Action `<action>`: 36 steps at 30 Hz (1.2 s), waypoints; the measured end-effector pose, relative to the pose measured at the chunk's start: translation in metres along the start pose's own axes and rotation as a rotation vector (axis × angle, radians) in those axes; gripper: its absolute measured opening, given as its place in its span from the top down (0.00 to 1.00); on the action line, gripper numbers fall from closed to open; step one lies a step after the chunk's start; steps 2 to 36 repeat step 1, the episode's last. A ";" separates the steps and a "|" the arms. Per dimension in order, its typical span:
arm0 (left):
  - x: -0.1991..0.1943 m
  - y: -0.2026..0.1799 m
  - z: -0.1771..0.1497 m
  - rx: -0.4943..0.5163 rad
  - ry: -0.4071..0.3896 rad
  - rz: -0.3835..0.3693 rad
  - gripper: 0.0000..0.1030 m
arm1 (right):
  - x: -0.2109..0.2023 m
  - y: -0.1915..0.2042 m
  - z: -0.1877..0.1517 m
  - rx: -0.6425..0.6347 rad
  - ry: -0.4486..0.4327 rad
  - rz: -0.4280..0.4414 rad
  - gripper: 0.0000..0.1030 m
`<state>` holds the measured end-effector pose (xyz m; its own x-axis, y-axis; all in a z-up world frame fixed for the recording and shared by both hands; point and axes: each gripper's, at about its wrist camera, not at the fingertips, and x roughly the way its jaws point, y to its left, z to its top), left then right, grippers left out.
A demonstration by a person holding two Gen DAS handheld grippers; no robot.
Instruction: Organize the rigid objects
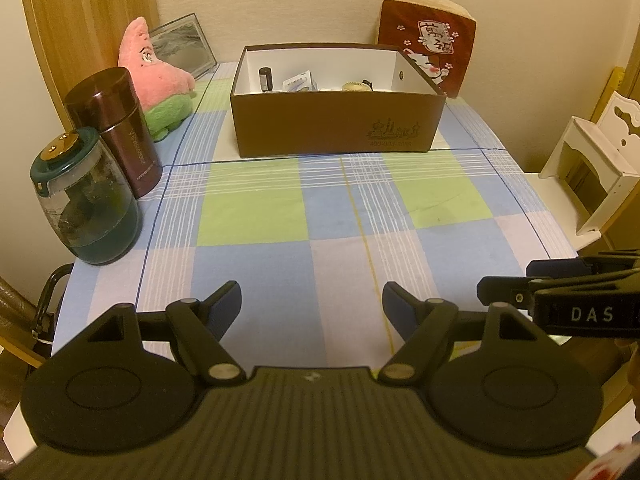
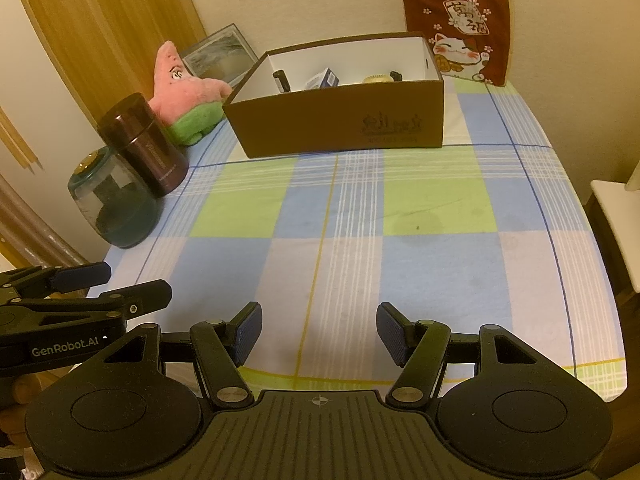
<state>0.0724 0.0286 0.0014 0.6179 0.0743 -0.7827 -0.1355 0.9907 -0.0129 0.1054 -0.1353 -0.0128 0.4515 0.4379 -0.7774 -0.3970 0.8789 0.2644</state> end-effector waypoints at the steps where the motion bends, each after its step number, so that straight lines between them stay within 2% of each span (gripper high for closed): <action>1: 0.001 0.000 0.001 -0.003 0.004 -0.001 0.26 | 0.001 -0.001 0.001 0.000 0.002 0.000 0.38; 36: 0.001 0.000 0.001 -0.003 0.004 -0.001 0.26 | 0.001 -0.001 0.001 0.000 0.002 0.000 0.38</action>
